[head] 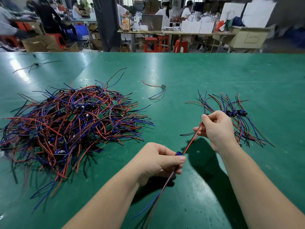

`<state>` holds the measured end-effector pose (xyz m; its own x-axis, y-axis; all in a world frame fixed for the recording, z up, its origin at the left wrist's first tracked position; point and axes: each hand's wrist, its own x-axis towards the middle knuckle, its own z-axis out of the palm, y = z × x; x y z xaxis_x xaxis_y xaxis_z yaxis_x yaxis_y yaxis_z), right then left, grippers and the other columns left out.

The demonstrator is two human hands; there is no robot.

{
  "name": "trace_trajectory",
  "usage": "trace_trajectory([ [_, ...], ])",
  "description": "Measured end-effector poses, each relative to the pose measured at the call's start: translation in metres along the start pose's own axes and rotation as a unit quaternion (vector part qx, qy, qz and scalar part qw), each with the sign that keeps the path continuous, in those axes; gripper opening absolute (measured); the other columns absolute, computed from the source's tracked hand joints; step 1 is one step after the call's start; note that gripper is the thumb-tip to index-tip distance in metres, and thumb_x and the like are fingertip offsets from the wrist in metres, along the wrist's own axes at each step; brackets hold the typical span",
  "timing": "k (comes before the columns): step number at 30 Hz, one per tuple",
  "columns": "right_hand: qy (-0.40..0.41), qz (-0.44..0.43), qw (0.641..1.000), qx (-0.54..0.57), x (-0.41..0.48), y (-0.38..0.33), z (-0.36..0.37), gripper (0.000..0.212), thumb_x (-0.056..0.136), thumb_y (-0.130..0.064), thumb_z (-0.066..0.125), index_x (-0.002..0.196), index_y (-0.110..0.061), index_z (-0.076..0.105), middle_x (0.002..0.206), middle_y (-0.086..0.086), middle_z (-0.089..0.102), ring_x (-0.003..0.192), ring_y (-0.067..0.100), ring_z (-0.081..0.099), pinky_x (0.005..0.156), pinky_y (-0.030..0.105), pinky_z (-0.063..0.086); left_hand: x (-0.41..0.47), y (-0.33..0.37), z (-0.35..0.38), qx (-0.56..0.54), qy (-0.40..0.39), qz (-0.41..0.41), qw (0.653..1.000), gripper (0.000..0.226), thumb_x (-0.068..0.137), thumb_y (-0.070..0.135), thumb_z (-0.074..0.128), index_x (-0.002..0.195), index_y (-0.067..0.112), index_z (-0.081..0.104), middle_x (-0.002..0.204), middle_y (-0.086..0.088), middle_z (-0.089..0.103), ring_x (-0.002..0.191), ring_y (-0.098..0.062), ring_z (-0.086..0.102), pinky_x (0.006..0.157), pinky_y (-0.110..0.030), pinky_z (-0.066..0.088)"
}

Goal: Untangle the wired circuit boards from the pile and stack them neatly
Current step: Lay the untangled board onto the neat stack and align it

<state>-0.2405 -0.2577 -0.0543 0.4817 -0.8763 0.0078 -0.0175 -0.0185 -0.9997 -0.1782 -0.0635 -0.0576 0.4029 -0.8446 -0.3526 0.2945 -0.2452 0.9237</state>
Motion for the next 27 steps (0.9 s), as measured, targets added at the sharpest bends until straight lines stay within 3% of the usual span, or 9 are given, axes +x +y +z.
trace_trajectory([
  [7, 0.002, -0.027, 0.999, 0.031, -0.008, -0.003, 0.003, 0.022, 0.097, -0.009, 0.049, 0.077, -0.009, 0.038, 0.045, 0.009, 0.051, 0.040, 0.028, 0.062, 0.034, 0.025, 0.044, 0.001, 0.001, -0.004, 0.004, 0.009, 0.013, 1.000, 0.013, 0.074, 0.014, 0.080, 0.065, 0.007, 0.073, 0.068, -0.010, 0.069, 0.057, -0.014, 0.066, 0.058, -0.025, 0.057],
  [12, -0.042, 0.099, 0.988, 0.114, -0.005, -0.003, 0.003, 0.029, 0.103, -0.028, 0.039, 0.081, -0.010, 0.047, 0.045, 0.007, 0.059, 0.043, 0.022, 0.065, 0.037, 0.021, 0.047, 0.002, 0.001, -0.008, -0.023, 0.052, 0.026, 0.998, 0.012, 0.074, 0.012, 0.079, 0.070, 0.005, 0.070, 0.067, -0.011, 0.069, 0.056, -0.014, 0.066, 0.054, -0.023, 0.055],
  [14, -0.105, 0.169, 0.971, 0.131, -0.004, -0.003, 0.003, 0.045, 0.103, -0.040, 0.029, 0.088, -0.005, 0.053, 0.055, 0.012, 0.067, 0.050, 0.020, 0.068, 0.041, 0.021, 0.050, 0.004, 0.002, -0.008, -0.046, 0.081, 0.041, 0.995, 0.013, 0.075, 0.013, 0.078, 0.071, 0.005, 0.068, 0.067, -0.010, 0.069, 0.056, -0.014, 0.066, 0.053, -0.022, 0.055],
  [16, -0.204, 0.203, 0.951, 0.116, -0.007, -0.002, 0.003, 0.052, 0.099, -0.045, 0.033, 0.093, 0.000, 0.058, 0.068, 0.014, 0.071, 0.056, 0.020, 0.070, 0.046, 0.021, 0.052, 0.005, 0.003, -0.008, -0.065, 0.105, 0.056, 0.991, 0.013, 0.074, 0.015, 0.078, 0.072, 0.006, 0.068, 0.068, -0.009, 0.070, 0.056, -0.013, 0.066, 0.055, -0.023, 0.055],
  [20, -0.380, 0.180, 0.904, 0.082, -0.027, 0.004, 0.011, 0.025, 0.075, -0.025, 0.066, 0.091, -0.006, 0.072, 0.077, 0.010, 0.070, 0.057, 0.013, 0.063, 0.054, 0.019, 0.051, 0.004, 0.003, -0.007, -0.054, 0.097, 0.061, 0.992, 0.024, 0.063, 0.023, 0.080, 0.073, 0.006, 0.067, 0.068, -0.008, 0.071, 0.057, -0.014, 0.067, 0.054, -0.023, 0.055],
  [22, -0.376, 0.151, 0.912, 0.070, -0.032, 0.002, 0.015, 0.015, 0.069, -0.020, 0.071, 0.078, -0.009, 0.074, 0.073, 0.009, 0.070, 0.052, 0.009, 0.057, 0.051, 0.015, 0.047, 0.004, 0.001, -0.005, -0.021, 0.076, 0.051, 0.996, 0.017, 0.070, 0.017, 0.080, 0.073, 0.007, 0.067, 0.068, -0.008, 0.071, 0.057, -0.015, 0.068, 0.054, -0.023, 0.055],
  [27, -0.220, 0.143, 0.957, 0.123, -0.015, -0.013, -0.005, 0.015, 0.067, -0.013, 0.069, 0.077, -0.003, 0.064, 0.064, 0.008, 0.066, 0.044, 0.004, 0.052, 0.041, 0.012, 0.042, 0.002, 0.002, -0.005, 0.026, 0.019, 0.034, 0.999, 0.013, 0.075, 0.014, 0.079, 0.066, 0.013, 0.070, 0.072, -0.008, 0.072, 0.061, -0.018, 0.069, 0.058, -0.025, 0.057],
])
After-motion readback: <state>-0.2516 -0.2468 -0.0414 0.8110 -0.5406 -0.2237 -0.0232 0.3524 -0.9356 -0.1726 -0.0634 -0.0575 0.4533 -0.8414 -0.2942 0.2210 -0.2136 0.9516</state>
